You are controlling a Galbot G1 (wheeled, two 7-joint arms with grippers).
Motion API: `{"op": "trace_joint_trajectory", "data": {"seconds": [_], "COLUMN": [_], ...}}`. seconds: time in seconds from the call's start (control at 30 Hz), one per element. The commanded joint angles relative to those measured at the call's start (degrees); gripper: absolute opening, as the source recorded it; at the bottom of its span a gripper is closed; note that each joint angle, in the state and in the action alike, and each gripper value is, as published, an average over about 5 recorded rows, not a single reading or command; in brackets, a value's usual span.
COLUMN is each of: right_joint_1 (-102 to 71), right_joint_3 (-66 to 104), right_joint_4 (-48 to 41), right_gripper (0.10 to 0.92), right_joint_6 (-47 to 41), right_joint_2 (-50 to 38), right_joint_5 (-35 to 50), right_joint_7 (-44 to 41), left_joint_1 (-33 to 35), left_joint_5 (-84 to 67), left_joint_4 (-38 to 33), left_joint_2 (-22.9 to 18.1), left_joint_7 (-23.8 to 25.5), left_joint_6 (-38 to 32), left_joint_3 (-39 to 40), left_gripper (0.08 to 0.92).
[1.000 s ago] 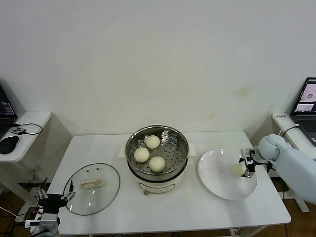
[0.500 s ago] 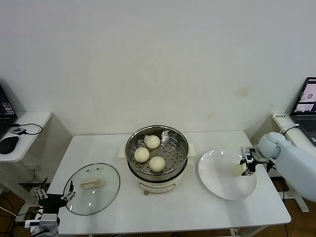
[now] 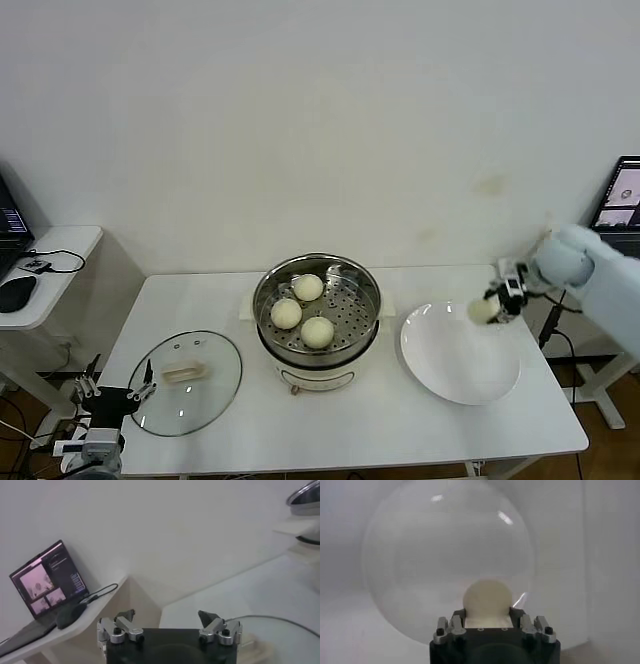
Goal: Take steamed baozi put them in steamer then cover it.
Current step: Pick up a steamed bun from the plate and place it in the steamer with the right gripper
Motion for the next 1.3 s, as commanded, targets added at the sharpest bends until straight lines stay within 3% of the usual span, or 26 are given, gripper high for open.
{"op": "trace_joint_trajectory", "data": {"seconds": [0.03,0.33,0.6,1.3], "right_joint_1": [26.4,30.0,22.5,12.6], "right_joint_3": [-18.5,-23.5,-23.8,-23.3], "right_joint_4": [10.4,8.2,1.6,-4.9], "right_gripper": [0.568,0.571,0.574,0.577], "right_joint_6": [-7.7,-15.1,-17.8,-17.6], "right_joint_2": [3.7,21.2,31.1,31.9], "right_joint_5": [18.0,29.5,28.2,17.3], "right_joint_7": [2.9,8.9,10.8,10.3], "left_joint_1": [-0.2,-0.1,0.3,-0.4], "left_joint_5": [0.0,-0.2,-0.6,-0.8], "left_joint_4": [-0.2,-0.4,-0.9,0.6], "left_joint_2": [0.0,0.0,-0.5,-0.8], "left_joint_7": [0.1,0.0,-0.1,-0.2], "left_joint_6": [0.1,0.0,-0.1,-0.4], "left_joint_3": [0.3,-0.3,-1.3,-1.3], "left_gripper": [0.823,0.823,0.823,0.823]}}
